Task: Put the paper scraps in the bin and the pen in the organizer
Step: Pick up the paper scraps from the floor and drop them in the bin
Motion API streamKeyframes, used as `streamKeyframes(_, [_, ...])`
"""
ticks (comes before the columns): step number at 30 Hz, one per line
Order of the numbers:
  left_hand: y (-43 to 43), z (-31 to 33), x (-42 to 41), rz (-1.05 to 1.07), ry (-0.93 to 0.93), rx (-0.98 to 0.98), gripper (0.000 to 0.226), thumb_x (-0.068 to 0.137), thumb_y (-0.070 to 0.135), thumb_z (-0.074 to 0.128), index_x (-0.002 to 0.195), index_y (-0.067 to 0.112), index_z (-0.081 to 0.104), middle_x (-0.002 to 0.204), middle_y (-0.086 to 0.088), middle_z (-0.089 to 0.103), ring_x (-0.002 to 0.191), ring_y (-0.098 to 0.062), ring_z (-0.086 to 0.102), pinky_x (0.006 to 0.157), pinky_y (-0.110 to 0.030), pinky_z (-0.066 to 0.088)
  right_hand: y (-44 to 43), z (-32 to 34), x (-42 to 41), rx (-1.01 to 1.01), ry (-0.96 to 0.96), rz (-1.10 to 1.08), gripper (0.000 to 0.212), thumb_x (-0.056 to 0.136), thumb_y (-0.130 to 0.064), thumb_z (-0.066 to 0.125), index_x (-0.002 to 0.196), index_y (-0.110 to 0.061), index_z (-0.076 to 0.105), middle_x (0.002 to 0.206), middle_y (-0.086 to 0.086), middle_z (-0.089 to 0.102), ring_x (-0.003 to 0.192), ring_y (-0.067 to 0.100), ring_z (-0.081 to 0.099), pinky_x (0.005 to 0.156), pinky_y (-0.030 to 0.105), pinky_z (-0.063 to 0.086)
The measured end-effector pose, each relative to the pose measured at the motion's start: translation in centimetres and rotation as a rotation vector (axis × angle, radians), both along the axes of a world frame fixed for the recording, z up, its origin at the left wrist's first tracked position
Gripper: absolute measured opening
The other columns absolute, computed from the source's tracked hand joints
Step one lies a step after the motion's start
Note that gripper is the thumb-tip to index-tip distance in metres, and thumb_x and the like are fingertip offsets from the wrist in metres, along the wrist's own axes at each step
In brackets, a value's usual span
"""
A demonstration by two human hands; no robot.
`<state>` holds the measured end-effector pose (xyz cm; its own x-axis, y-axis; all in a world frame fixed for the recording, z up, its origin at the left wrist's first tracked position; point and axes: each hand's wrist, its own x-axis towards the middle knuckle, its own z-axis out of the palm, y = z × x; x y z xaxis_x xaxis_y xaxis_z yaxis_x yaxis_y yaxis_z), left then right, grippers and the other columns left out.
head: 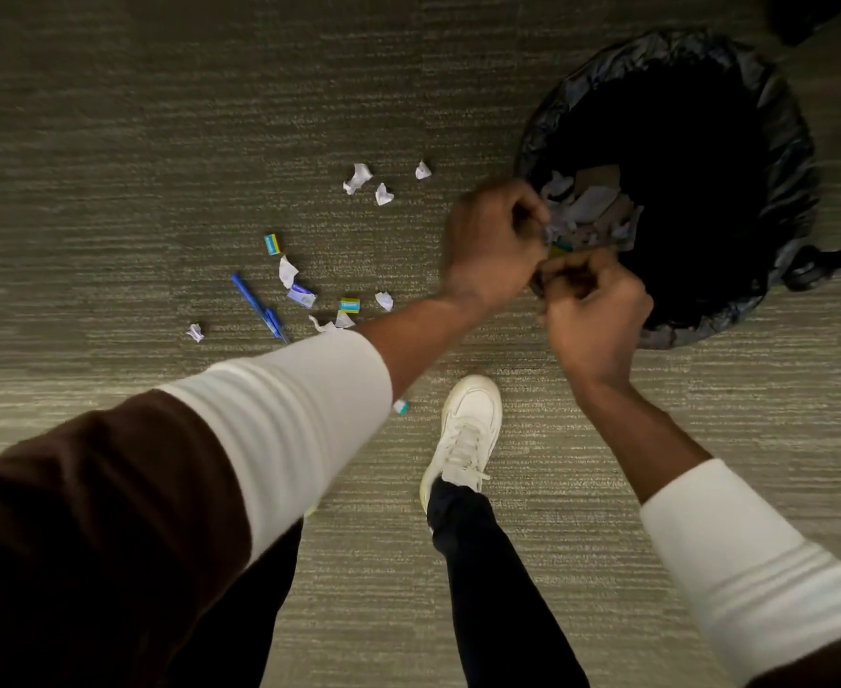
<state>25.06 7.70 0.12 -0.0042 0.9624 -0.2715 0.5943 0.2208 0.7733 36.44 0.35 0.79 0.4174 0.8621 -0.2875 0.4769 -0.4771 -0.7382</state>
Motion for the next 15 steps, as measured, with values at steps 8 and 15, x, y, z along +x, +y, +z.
streamKeyframes(8, [1.7,-8.8,-11.8,0.147,0.22,0.067,0.017,0.08,0.009,0.059,0.076,0.016,0.073,0.078,0.003,0.077,0.069,-0.015,0.07,0.067,-0.022,0.049,-1.1,-7.0,-6.2,0.0,-0.101,0.512,0.014,0.079,-0.01,0.068,0.088,-0.02,0.07,0.089,-0.002,0.07,0.072,0.014,0.065,0.066,0.033,0.057])
streamKeyframes(15, [1.7,-19.0,-21.4,-0.015,0.395,-0.048,0.025,0.078,0.027,0.057,0.098,0.013,0.065,0.11,-0.011,0.067,0.105,-0.031,0.065,0.089,-0.038,0.052,-1.0,-19.3,-9.3,-0.388,-0.354,0.765,0.034,0.088,-0.035,0.073,0.118,-0.026,0.059,0.119,0.008,0.056,0.106,0.031,0.064,0.082,0.039,0.054])
